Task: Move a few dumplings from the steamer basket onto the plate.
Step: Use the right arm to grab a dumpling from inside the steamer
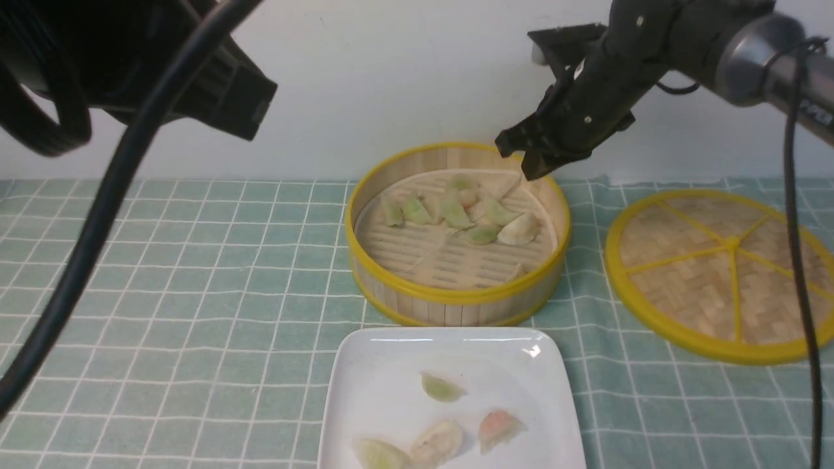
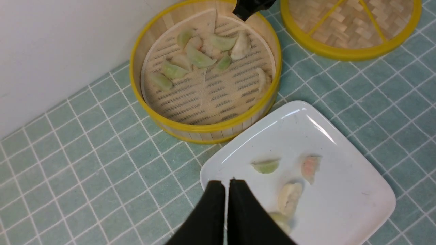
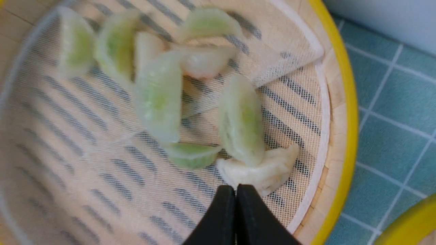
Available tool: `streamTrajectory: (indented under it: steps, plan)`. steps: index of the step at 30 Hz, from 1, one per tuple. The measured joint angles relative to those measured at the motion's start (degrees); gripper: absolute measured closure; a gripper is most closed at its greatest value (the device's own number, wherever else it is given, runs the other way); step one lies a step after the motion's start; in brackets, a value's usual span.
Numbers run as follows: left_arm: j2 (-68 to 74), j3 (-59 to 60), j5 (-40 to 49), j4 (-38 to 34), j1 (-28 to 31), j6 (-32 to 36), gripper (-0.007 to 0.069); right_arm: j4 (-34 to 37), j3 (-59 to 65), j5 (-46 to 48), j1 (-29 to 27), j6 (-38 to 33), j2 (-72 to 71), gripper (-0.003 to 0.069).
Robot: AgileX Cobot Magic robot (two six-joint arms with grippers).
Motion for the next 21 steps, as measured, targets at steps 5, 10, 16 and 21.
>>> streamTrajectory:
  steps: [5,10,16,21]
  plan:
    - [0.0,0.0,0.0,0.0,0.0,0.0,0.0631,0.4,0.0,1.8,0.0,1.6,0.2,0.0665]
    - [0.0,0.0,0.0,0.0,0.0,0.0,0.0631,-0.2,0.0,1.0,0.0,8.8,4.7,0.0555]
    - [0.0,0.0,0.0,0.0,0.0,0.2,0.0631,-2.2,0.0,-2.9,0.0,15.0,9.3,0.0295]
    - [0.0,0.0,0.0,0.1,0.0,0.5,0.0631,-1.4,0.0,-6.0,0.1,15.6,10.8,0.0184]
